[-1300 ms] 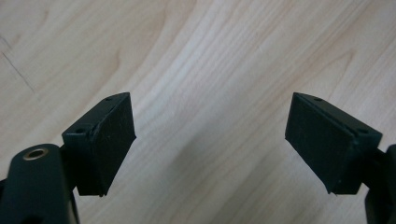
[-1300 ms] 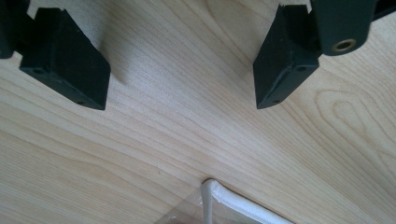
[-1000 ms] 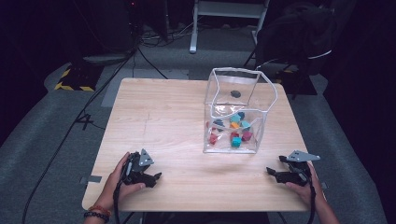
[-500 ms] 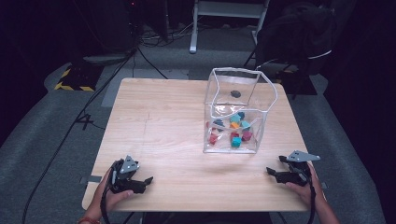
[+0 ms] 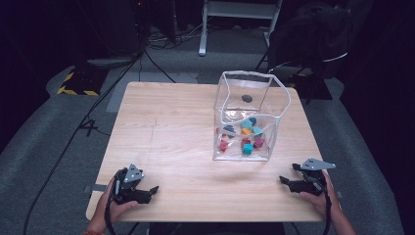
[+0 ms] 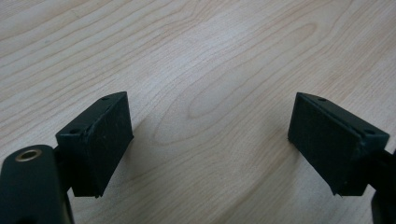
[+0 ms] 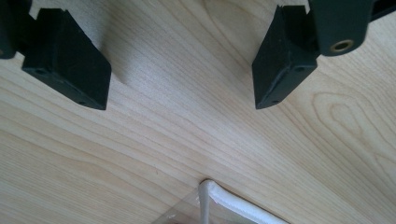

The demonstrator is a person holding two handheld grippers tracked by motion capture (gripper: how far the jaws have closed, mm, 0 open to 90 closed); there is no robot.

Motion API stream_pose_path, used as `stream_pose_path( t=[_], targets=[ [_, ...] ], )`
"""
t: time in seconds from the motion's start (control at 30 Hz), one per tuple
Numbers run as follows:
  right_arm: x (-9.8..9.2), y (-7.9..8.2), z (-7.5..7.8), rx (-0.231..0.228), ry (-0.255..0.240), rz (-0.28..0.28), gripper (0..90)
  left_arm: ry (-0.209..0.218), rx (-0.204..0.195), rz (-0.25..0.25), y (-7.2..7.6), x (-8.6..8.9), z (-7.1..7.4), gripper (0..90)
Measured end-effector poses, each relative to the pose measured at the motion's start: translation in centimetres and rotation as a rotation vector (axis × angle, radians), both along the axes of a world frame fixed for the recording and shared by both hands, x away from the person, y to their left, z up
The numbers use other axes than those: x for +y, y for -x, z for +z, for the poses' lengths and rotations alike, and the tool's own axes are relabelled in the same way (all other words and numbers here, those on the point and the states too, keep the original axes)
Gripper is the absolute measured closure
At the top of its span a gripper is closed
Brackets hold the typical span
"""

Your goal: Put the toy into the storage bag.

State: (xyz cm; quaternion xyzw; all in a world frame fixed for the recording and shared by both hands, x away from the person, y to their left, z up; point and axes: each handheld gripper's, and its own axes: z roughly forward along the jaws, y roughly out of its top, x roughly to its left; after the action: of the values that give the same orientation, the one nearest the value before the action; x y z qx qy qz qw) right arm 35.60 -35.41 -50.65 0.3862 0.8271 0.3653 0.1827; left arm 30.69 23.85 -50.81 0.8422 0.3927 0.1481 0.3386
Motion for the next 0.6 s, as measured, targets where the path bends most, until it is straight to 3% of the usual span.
stream_pose_path(
  t=[0.6],
  targets=[
    [0.00,-0.03,-0.01,0.006,-0.005,-0.004,19.5,0.000,0.001,0.003,-0.12,0.00,0.01,14.1]
  ],
)
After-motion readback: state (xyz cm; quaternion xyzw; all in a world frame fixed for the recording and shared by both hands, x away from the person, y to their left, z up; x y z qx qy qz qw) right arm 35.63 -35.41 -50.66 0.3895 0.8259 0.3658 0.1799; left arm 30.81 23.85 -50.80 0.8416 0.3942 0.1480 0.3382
